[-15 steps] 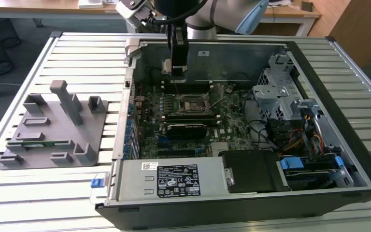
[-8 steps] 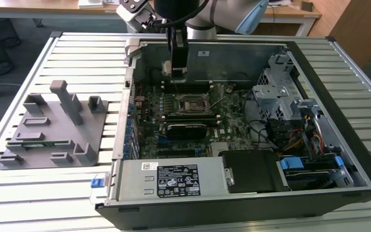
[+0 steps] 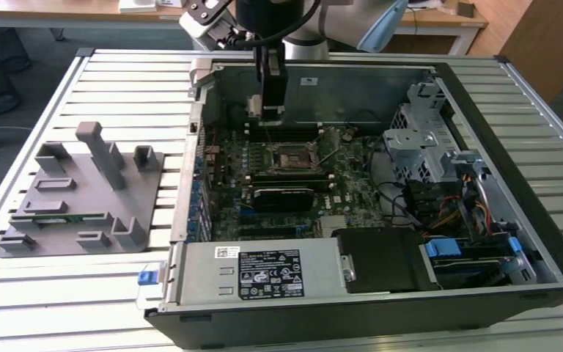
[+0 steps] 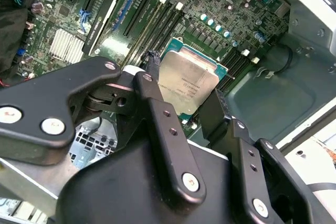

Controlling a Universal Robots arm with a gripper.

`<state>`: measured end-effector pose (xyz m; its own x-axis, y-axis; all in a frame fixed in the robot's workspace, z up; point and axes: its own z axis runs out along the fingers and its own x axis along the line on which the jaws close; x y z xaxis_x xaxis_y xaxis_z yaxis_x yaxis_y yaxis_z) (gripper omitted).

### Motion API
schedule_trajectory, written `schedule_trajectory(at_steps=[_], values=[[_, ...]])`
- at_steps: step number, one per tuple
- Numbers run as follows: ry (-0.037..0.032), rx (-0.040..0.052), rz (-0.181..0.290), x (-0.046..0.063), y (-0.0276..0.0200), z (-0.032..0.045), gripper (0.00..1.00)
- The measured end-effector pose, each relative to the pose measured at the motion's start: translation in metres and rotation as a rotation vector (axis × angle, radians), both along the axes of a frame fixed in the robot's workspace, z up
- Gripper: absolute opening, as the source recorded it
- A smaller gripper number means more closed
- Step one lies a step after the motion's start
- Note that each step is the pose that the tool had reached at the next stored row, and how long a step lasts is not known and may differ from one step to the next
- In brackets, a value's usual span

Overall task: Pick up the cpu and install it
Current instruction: 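Place the cpu into insertion slot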

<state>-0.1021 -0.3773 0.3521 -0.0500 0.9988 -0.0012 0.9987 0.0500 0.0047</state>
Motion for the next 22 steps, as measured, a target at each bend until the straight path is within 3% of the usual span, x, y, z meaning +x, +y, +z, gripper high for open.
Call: schedule_trajectory(at_steps=[7, 13, 19, 22], values=[[0.0000, 0.0000, 0.000, 0.011, 0.0043, -0.0077, 0.54], [0.0000, -0.0017, 0.000, 0.020, 0.0134, -0.0177, 0.54], [-0.0074, -0.0037, 0.000, 0.023, 0.0151, -0.0265, 0.54], [-0.0073, -0.0043, 0.000, 0.029, 0.0163, -0.0318, 0.54]])
